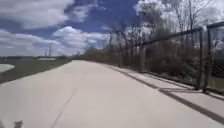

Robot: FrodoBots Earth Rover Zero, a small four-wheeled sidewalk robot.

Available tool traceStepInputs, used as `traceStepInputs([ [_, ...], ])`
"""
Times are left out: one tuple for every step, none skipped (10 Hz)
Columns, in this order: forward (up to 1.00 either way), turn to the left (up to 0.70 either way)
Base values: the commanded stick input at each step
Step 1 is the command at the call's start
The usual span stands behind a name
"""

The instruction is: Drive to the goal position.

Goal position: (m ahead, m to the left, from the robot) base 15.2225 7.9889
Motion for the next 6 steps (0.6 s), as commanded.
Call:
traceStepInputs([
  [1.0, 0.0],
  [1.0, 0.0],
  [1.0, 0.0],
  [1.0, 0.0],
  [1.0, 0.0],
  [1.0, 0.0],
])
